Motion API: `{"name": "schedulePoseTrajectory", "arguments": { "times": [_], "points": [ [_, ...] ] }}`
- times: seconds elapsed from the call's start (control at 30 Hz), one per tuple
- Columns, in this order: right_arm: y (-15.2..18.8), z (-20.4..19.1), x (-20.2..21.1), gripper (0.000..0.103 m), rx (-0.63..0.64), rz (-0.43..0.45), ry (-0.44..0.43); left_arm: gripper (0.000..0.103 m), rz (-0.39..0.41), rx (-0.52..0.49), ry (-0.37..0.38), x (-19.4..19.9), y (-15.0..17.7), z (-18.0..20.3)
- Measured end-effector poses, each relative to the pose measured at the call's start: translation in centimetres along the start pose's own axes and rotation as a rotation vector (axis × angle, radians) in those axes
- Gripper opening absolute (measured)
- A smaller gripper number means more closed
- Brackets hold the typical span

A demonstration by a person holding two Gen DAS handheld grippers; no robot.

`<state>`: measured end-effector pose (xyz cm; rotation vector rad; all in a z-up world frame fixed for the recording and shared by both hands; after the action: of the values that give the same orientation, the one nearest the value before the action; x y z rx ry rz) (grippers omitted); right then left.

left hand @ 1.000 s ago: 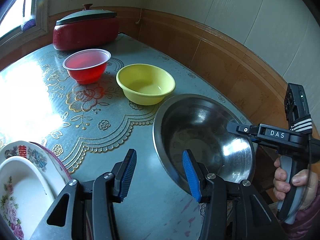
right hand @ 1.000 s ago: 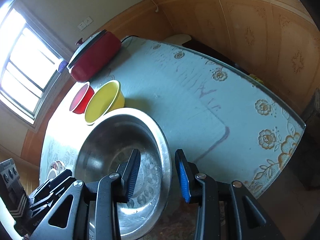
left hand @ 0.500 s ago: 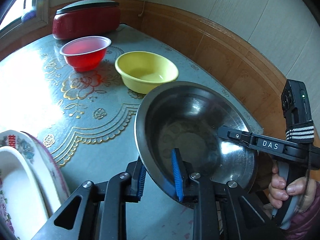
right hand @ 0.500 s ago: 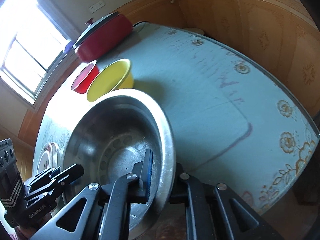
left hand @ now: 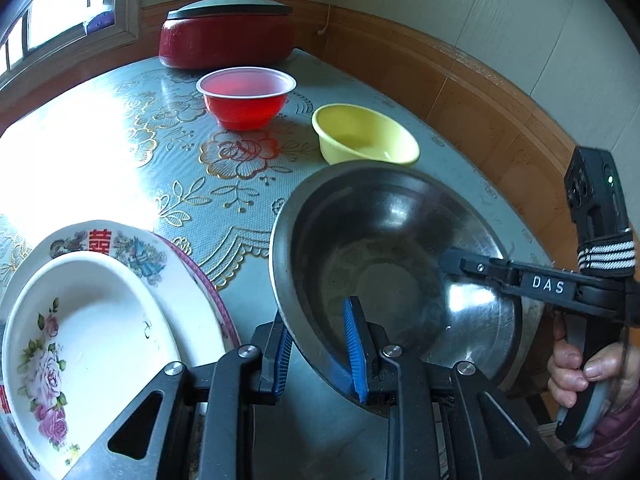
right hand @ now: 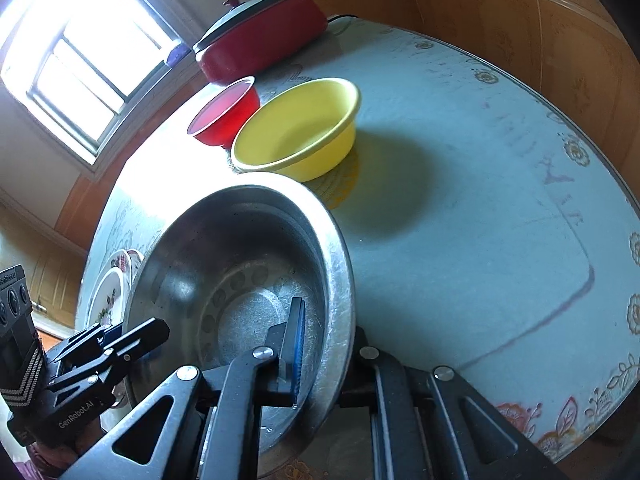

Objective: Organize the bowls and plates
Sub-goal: 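Set the steel bowl down on the table and open the left gripper, then move the open left gripper to the rim of the yellow plastic bowl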

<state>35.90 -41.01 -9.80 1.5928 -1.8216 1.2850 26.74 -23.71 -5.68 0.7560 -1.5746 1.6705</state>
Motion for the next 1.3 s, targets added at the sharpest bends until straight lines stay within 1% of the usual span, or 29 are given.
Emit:
{"name": "schedulePoseTrajectory", "arguments": {
  "times": [0.03, 0.1, 0.2, 0.27, 0.3, 0.33, 0.47, 0.63, 0.7, 0.77, 0.8, 0.87, 0.97, 1.07, 1.1, 1.13, 1.17, 1.2, 1.23, 1.27, 1.3],
  "points": [
    [0.0, -0.1, 0.1, 0.010, 0.010, 0.005, 0.016, 0.027, 0.004, -0.014, -0.008, 0.1, 0.1, 0.1],
    [0.1, -0.2, 0.0, 0.012, 0.019, 0.000, 0.019, 0.027, 0.003, -0.018, -0.016, 0.1, 0.1, 0.3],
    [0.0, 0.0, 0.1, 0.013, 0.003, -0.005, 0.000, 0.028, 0.012, -0.010, -0.026, 0.4, 0.1, 0.2],
    [-0.2, 0.1, 0.2, 0.024, -0.012, 0.000, -0.019, 0.037, 0.032, -0.015, -0.023, 1.1, 0.0, 0.4],
    [-0.3, 0.2, 0.4, 0.027, -0.013, 0.011, -0.022, 0.048, 0.046, -0.017, -0.025, 1.5, -0.1, 0.4],
    [-0.5, 0.3, 0.7, 0.032, -0.011, 0.023, -0.025, 0.054, 0.062, -0.022, -0.031, 1.9, -0.3, 0.4],
    [-1.2, 0.2, 1.5, 0.037, -0.014, 0.067, -0.033, 0.054, 0.112, -0.031, -0.065, 3.7, -0.6, 0.1],
    [-1.6, -0.5, 3.0, 0.041, -0.025, 0.147, -0.041, 0.054, 0.126, 0.009, -0.083, 5.5, -0.4, -1.8],
    [-1.6, -1.0, 3.8, 0.050, -0.027, 0.190, -0.038, 0.054, 0.133, 0.026, -0.081, 5.9, -0.3, -2.7],
    [-1.5, -1.6, 4.8, 0.070, -0.029, 0.217, -0.040, 0.054, 0.137, 0.042, -0.063, 6.1, -0.3, -3.5],
    [-1.5, -1.9, 5.3, 0.071, -0.030, 0.219, -0.053, 0.054, 0.140, 0.050, -0.049, 6.1, -0.4, -3.8],
    [-1.5, -2.4, 5.7, 0.071, -0.038, 0.203, -0.073, 0.054, 0.153, 0.065, -0.017, 6.0, -0.9, -4.6],
    [-1.3, -2.6, 5.9, 0.071, -0.069, 0.196, -0.062, 0.054, 0.164, 0.059, 0.018, 6.0, -1.7, -5.1],
    [-0.7, -2.9, 6.0, 0.071, -0.066, 0.188, -0.051, 0.054, 0.174, 0.057, 0.046, 5.8, -2.5, -5.6],
    [-0.6, -2.8, 5.8, 0.071, -0.060, 0.178, -0.038, 0.055, 0.176, 0.069, 0.056, 5.7, -2.7, -5.9],
    [-0.5, -2.6, 5.7, 0.071, -0.058, 0.173, -0.023, 0.059, 0.180, 0.085, 0.075, 5.6, -2.9, -6.1],
    [-0.5, -2.4, 5.6, 0.071, -0.058, 0.174, -0.011, 0.062, 0.184, 0.104, 0.091, 5.5, -3.1, -6.3],
    [-0.8, -2.1, 5.7, 0.070, -0.061, 0.178, -0.013, 0.067, 0.190, 0.125, 0.101, 5.5, -3.3, -6.4],
    [-1.1, -1.8, 5.7, 0.062, -0.070, 0.180, -0.027, 0.075, 0.196, 0.140, 0.104, 5.4, -3.5, -6.6],
    [-1.5, -1.5, 5.7, 0.049, -0.084, 0.174, -0.051, 0.078, 0.202, 0.152, 0.092, 5.4, -3.7, -6.8],
    [-2.0, -1.2, 5.7, 0.044, -0.094, 0.165, -0.072, 0.081, 0.211, 0.162, 0.071, 5.3, -4.0, -7.0]
  ]
}}
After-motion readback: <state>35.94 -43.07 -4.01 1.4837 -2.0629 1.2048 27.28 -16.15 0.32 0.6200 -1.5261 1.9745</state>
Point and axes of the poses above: each gripper's, at about its wrist camera, not at the fingertips, and x roughly against the way its jaws point, z to its right, y to its underside, the point moved 5 cm from there along -x, roughly the way its jaws point, and after that the axes turned 10 degrees about -x, right-handed, at the moved point
